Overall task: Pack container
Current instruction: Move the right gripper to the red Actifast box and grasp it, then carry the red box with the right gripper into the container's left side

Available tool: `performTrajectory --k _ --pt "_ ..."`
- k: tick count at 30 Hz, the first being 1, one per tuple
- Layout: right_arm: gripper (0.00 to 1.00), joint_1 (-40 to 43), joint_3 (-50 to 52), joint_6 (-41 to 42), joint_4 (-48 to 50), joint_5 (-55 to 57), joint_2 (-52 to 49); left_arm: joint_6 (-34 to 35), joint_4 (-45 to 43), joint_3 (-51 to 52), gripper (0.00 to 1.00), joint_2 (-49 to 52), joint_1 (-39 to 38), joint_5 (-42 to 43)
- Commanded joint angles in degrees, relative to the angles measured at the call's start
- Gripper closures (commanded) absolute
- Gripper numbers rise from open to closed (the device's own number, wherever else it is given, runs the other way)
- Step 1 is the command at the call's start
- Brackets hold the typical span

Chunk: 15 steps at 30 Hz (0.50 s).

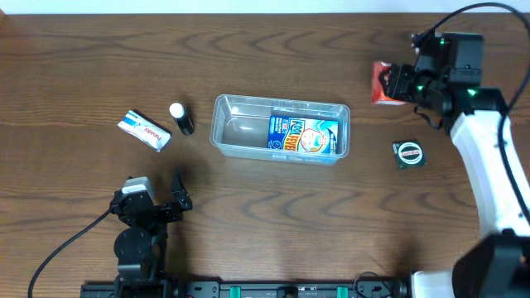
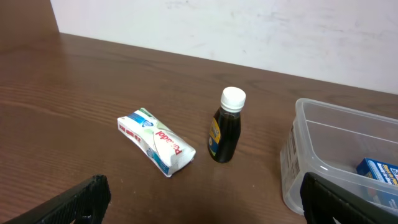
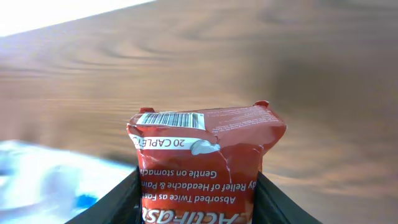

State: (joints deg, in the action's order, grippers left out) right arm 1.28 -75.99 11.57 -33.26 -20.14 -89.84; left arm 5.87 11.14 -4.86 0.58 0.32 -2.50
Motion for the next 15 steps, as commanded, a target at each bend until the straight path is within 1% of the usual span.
performTrajectory --k 1,4,8,11,15 --pt "0.53 -2.27 -0.15 3.39 0.57 -14.16 1.07 -0.72 2.05 0.9 0.02 -0.28 0.26 0.55" --pt "0.53 -5.57 -0.15 5.11 1.84 -18.32 1.01 -0.72 2.05 0.9 0.02 -0.28 0.26 0.55" --pt "0.53 -12.2 -0.15 6.49 4.33 -18.16 1.01 -0.72 2.05 0.9 0.02 -0.28 0.26 0.55" --pt "0.53 -18.84 -0.13 8.13 6.86 -14.25 0.94 -0.72 2.03 0.9 0.02 -0.28 0.26 0.55" --pt "0.53 -27.41 -0.13 10.45 9.18 -4.04 0.39 -0.72 2.05 0.9 0.02 -0.28 0.26 0.55"
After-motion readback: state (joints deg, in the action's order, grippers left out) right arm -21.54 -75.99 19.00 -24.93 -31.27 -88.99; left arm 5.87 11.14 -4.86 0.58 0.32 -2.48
